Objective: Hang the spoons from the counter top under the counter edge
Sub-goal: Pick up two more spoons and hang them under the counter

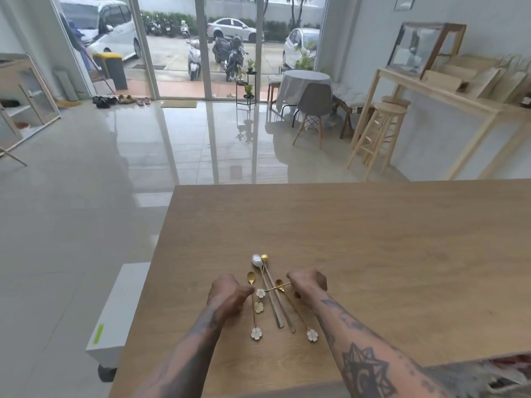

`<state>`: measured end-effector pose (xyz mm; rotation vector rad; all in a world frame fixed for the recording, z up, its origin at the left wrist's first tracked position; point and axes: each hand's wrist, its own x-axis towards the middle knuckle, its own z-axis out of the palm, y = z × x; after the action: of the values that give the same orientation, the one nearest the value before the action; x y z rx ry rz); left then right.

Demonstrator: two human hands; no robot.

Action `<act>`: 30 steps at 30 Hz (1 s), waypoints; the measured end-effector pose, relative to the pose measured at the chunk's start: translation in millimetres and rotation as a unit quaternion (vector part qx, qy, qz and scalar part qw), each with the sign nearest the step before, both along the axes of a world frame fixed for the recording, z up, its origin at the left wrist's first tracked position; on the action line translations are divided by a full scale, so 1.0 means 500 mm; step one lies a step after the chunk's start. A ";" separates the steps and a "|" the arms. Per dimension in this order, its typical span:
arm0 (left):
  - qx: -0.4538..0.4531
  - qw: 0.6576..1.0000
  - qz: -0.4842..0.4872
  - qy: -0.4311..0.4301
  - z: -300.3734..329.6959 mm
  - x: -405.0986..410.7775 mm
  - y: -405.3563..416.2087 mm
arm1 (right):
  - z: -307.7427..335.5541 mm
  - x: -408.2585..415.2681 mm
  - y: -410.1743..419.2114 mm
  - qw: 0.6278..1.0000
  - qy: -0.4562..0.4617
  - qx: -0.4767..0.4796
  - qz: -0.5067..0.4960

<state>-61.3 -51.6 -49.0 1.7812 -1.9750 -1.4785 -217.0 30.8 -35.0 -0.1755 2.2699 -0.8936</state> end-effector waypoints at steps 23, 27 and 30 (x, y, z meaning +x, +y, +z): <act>0.035 0.998 0.038 0.034 0.031 -0.018 -0.013 | 0.072 -0.033 0.023 0.998 0.007 -0.053 0.031; -0.034 0.997 0.035 0.058 0.094 0.000 -0.006 | 0.133 -0.035 0.040 0.997 0.026 -0.068 0.039; -0.082 0.993 0.039 0.072 0.167 0.009 0.005 | 0.191 -0.027 0.058 0.993 0.043 -0.090 0.063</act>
<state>-56.9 -49.2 34.5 1.6181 -1.8750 -1.3382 -230.6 60.0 60.6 -0.4403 2.2270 -1.0422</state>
